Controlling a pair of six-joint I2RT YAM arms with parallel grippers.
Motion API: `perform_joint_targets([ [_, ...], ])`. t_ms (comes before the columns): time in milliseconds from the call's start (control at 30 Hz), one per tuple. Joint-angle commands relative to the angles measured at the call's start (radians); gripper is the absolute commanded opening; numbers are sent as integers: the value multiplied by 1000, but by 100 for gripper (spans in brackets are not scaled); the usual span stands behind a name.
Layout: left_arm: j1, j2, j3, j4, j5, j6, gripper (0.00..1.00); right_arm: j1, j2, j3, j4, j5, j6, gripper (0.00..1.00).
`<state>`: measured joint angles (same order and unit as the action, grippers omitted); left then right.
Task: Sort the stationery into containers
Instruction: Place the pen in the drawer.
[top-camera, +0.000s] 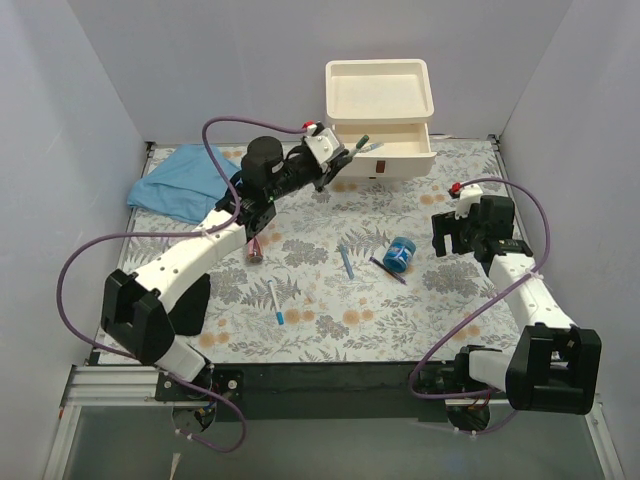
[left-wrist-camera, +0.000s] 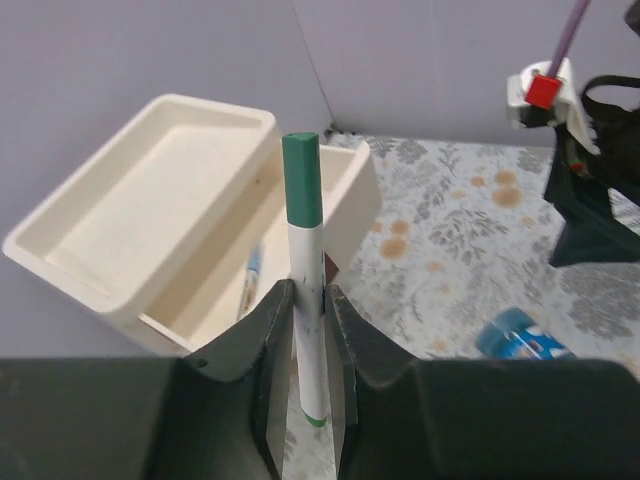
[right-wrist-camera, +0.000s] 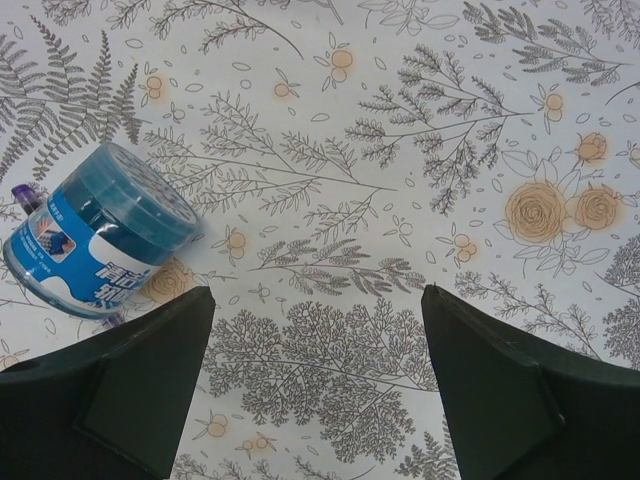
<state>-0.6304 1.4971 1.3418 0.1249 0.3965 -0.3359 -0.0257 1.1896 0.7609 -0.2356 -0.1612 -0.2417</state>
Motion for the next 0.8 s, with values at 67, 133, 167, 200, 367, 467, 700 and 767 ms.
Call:
perform_joint_targets([
  [67, 1, 143, 100, 263, -30, 110, 0, -5, -42, -20, 13, -14, 4, 94],
  [133, 1, 176, 118, 315, -68, 132, 0, -5, -48, -21, 13, -12, 2, 94],
  [167, 1, 208, 128, 338, -88, 127, 0, -5, -50, -21, 13, -11, 4, 94],
  [200, 0, 228, 157, 352, -123, 126, 0, -5, -51, -25, 13, -11, 5, 94],
  [367, 1, 346, 229, 392, -180, 178, 0, -5, -61, -32, 13, -12, 8, 94],
  [467, 1, 391, 278, 397, -188, 173, 0, -5, -65, -38, 9, -11, 8, 94],
  [700, 1, 472, 322, 369, -205, 161, 37, -5, -70, -48, 10, -12, 12, 94],
  [767, 3, 486, 341, 366, -237, 138, 50, -5, -73, -54, 10, 0, 12, 95],
])
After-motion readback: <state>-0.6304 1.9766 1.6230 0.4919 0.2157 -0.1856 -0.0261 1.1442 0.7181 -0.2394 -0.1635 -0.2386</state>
